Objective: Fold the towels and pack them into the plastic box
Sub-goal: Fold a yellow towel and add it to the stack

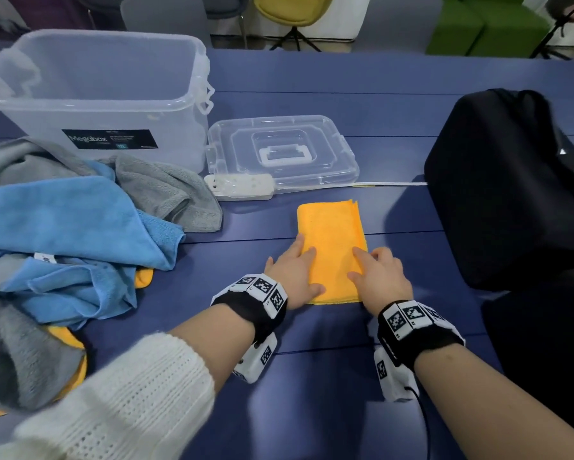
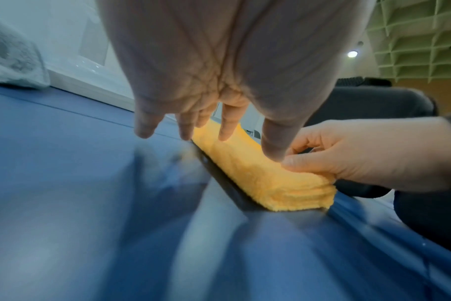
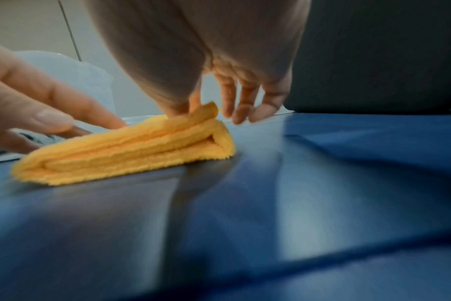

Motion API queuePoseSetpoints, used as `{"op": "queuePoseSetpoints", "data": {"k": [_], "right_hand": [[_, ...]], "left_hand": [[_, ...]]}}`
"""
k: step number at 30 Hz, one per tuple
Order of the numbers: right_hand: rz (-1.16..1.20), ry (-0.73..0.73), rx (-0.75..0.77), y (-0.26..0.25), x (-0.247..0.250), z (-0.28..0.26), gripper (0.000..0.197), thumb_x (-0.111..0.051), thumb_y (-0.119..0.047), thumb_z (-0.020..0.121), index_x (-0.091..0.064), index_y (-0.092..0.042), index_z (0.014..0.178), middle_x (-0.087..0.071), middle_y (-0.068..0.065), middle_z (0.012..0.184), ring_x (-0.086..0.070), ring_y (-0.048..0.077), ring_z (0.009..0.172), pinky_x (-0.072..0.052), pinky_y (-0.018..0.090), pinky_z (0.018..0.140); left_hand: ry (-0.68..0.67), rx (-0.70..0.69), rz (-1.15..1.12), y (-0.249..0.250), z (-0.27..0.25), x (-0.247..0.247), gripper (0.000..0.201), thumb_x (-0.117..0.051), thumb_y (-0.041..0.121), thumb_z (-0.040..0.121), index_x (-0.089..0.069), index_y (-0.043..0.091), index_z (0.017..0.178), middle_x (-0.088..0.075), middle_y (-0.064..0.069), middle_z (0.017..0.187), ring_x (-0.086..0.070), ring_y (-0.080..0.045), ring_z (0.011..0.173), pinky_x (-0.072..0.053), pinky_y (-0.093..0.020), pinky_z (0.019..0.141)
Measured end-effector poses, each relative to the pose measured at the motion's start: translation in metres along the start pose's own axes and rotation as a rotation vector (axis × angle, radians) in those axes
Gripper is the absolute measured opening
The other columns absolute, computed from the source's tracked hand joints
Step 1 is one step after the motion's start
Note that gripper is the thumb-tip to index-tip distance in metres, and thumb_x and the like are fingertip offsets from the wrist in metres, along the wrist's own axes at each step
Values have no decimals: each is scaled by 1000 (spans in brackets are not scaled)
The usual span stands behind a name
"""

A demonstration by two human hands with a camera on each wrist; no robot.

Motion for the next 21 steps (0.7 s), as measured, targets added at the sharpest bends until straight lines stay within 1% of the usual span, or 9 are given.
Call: {"op": "queuePoseSetpoints", "data": {"k": [2,4,6,8,11,13,17,19,21], "right_hand": [[14,109,57,-3,1,-5,42,-46,-35,97,-43,-26,138,-38,6,132,-37,27,117,-37,41,90],[82,229,128,-11,1,-12,38,-49,-31,96,-51,-20,133,-44,8,130,-40,29,117,-32,45,95],[121,331,211,-31,2,-18,32,-51,-25,94,-59,-16,123,-51,11,124,-46,32,113,-33,46,91],[161,342,313,-61,0,-23,30,-50,-21,84,-65,-13,109,-57,12,114,-52,36,104,-36,46,84],[204,261,528,-119,-8,-31,21,-52,-13,77,-67,-11,92,-62,9,97,-57,37,89,-42,43,74],[190,191,647,-159,-14,-37,21,-51,-12,80,-67,-10,94,-63,9,97,-57,37,90,-47,46,76],[190,-56,758,-228,-32,-48,33,-51,-11,89,-61,-15,121,-56,7,127,-46,31,120,-39,46,96],[174,-169,764,-256,-42,-52,42,-50,-14,91,-54,-22,132,-43,6,142,-36,29,130,-35,46,104],[107,-272,695,-274,-50,-52,45,-49,-19,93,-47,-30,137,-26,6,153,-25,30,137,-28,47,110]], "left_hand": [[81,-34,-41,-11,-13,6,63,-57,43,89,-35,20,143,2,-5,161,-19,-26,145,-14,-55,117],[207,-72,-32,-29,-31,14,47,-57,38,89,-50,20,132,-16,-6,158,-27,-27,142,-22,-50,115],[337,-87,8,-49,-50,26,37,-57,31,88,-57,20,123,-33,-3,151,-33,-24,138,-23,-43,115],[444,-64,87,-70,-70,41,32,-56,28,86,-59,22,118,-42,2,143,-31,-20,138,-15,-41,116],[590,39,218,-103,-100,72,35,-59,26,82,-59,23,118,-46,2,137,-28,-20,140,-10,-49,115],[693,146,246,-128,-118,96,40,-62,23,79,-58,23,119,-47,-1,136,-28,-23,139,-10,-54,113],[795,407,284,-181,-147,140,53,-62,22,78,-49,21,130,-40,-8,141,-22,-27,141,-7,-63,111],[791,517,283,-209,-161,156,58,-58,19,79,-43,18,134,-37,-10,145,-19,-28,142,-5,-69,109],[719,625,255,-232,-172,169,57,-53,19,82,-39,17,137,-40,-10,144,-26,-29,138,-6,-71,108]]}}
Point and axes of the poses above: each hand's wrist, its own z-axis towards the middle knuckle, its own x-axis out of the back of the hand, y = z × x, the point moved 2 cm from there along z, towards the middle knuckle
